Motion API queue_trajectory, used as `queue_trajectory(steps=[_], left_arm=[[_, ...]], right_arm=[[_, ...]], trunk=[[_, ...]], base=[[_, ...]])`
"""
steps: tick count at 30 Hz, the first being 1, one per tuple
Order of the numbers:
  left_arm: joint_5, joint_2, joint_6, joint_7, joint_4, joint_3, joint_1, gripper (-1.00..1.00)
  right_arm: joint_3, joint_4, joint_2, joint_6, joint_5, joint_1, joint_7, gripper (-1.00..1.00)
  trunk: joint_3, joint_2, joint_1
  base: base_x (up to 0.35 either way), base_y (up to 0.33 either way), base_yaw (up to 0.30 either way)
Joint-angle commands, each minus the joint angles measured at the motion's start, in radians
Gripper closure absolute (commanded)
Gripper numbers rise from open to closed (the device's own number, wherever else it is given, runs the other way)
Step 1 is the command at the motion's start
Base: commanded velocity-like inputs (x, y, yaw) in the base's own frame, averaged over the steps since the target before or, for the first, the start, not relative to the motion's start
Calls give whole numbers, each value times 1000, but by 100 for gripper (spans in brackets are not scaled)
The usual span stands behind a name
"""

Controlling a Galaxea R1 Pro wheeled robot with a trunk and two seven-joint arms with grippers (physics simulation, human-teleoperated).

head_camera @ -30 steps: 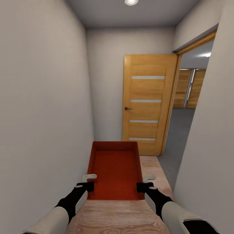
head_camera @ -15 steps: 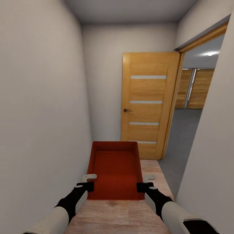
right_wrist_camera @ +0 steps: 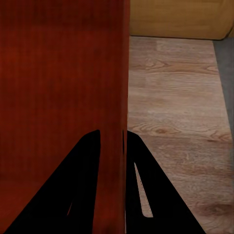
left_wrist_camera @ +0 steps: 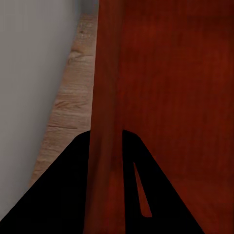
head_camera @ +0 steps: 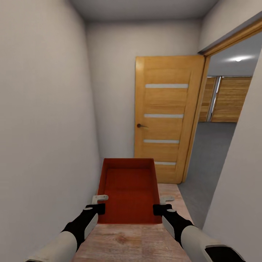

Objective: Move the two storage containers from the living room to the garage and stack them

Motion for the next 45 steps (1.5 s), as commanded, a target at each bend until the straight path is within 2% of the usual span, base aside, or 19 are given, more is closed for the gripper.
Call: queue_trajectory(steps=[1, 29, 45], left_arm=[[3, 2, 7, 15, 1, 5, 0, 100], [3, 2, 7, 15, 1, 5, 0, 100], [3, 2, 7, 15, 1, 5, 0, 100]], right_arm=[[-17, -4, -3, -18, 16, 0, -5, 100], [-17, -4, -4, -18, 16, 0, -4, 100], [-17, -4, -4, -18, 16, 0, -4, 100]], trunk=[[0, -1, 1], [0, -1, 1], [0, -1, 1]], base=[[322, -87, 0], [322, -85, 0], [322, -7, 0]])
